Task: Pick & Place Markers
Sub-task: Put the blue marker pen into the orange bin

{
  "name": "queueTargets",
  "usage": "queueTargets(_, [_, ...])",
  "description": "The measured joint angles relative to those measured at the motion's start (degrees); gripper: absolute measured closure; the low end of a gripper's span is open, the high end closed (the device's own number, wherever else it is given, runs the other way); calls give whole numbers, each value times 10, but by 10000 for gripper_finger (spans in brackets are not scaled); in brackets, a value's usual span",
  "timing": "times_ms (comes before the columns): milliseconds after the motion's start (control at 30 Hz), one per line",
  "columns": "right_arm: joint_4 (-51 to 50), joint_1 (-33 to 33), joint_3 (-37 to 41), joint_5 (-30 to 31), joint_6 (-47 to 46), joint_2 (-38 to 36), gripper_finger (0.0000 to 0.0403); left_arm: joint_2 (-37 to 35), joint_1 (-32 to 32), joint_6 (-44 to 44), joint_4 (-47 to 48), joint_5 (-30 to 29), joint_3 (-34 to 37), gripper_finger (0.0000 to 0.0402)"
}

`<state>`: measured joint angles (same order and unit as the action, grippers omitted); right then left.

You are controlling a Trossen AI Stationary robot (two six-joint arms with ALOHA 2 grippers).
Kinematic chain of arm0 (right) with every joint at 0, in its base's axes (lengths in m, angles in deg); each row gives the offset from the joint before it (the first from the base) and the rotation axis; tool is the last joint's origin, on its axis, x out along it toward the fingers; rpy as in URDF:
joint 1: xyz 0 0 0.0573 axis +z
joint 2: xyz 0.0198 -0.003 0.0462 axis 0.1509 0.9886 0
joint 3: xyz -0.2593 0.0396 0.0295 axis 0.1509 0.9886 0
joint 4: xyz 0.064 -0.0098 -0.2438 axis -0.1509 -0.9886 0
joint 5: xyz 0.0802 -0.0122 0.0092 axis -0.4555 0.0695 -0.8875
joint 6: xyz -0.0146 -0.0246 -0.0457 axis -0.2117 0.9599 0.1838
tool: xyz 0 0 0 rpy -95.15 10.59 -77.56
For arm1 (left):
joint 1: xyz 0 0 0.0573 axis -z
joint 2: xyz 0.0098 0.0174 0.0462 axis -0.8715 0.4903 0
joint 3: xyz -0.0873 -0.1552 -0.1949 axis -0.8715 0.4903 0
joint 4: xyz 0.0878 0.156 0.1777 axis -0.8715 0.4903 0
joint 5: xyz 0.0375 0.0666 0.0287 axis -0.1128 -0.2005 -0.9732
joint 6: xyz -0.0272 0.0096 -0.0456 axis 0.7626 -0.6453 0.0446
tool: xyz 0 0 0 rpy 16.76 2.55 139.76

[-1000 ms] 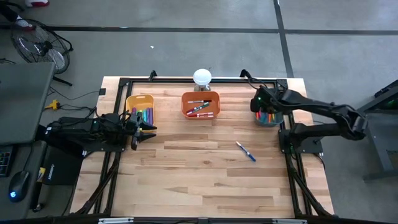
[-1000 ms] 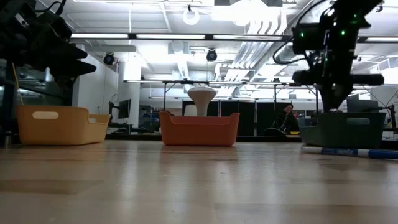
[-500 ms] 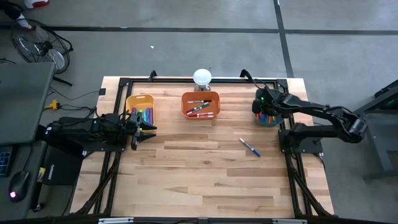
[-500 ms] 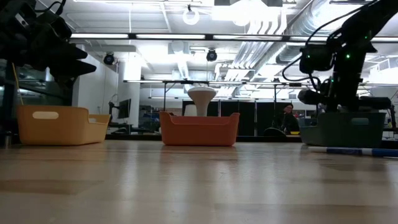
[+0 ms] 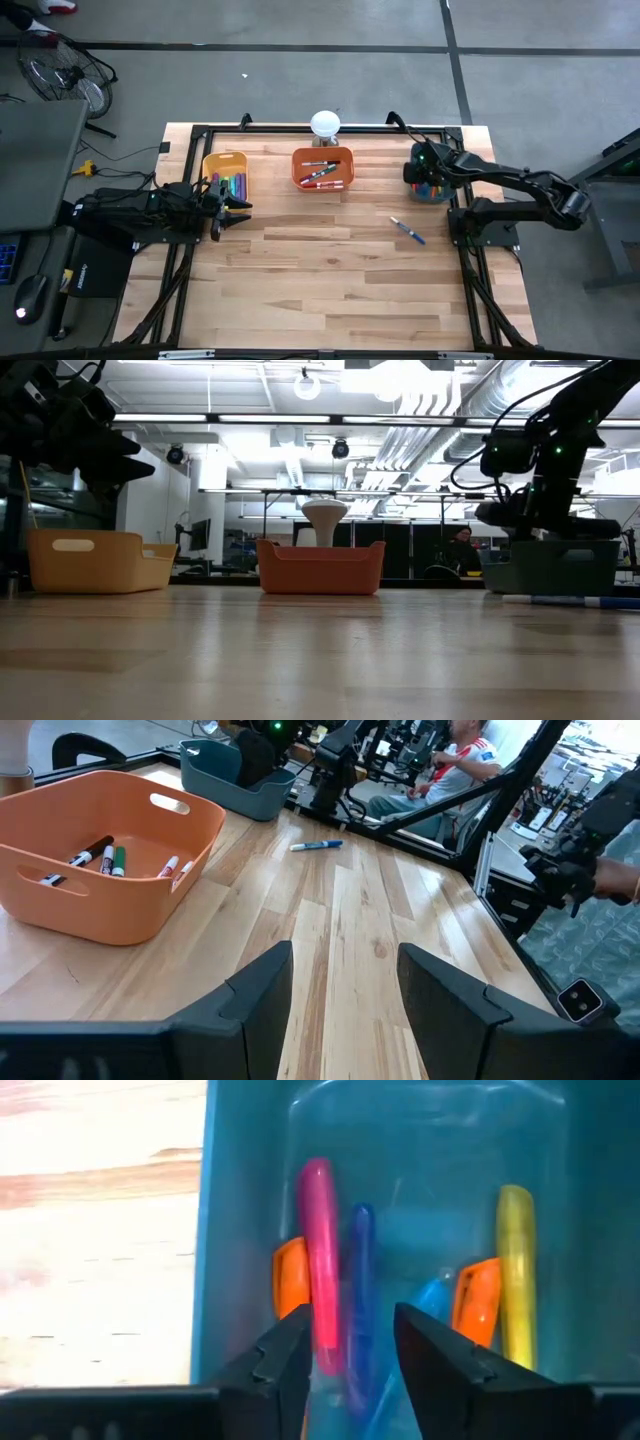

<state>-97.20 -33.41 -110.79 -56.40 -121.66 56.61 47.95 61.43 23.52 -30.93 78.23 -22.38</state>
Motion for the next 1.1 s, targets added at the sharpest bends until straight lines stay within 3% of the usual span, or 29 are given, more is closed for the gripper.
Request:
queueTargets(400, [-31, 0, -66, -6, 99, -36, 262, 0, 0, 0, 0, 0, 0, 223])
queueTargets(567, [-63, 15, -107, -99, 195, -43, 261, 0, 0, 0, 0, 0, 0, 223])
queueTargets(800, [-87, 100, -113, -207, 238, -43, 261, 0, 0, 0, 0, 0, 0, 223])
queueTargets(933, [-105, 167, -113, -203, 236, -43, 261, 0, 0, 0, 0, 0, 0, 223])
queueTargets(1100, [-147, 253, -113, -149, 181, -42, 261, 0, 0, 0, 0, 0, 0, 223])
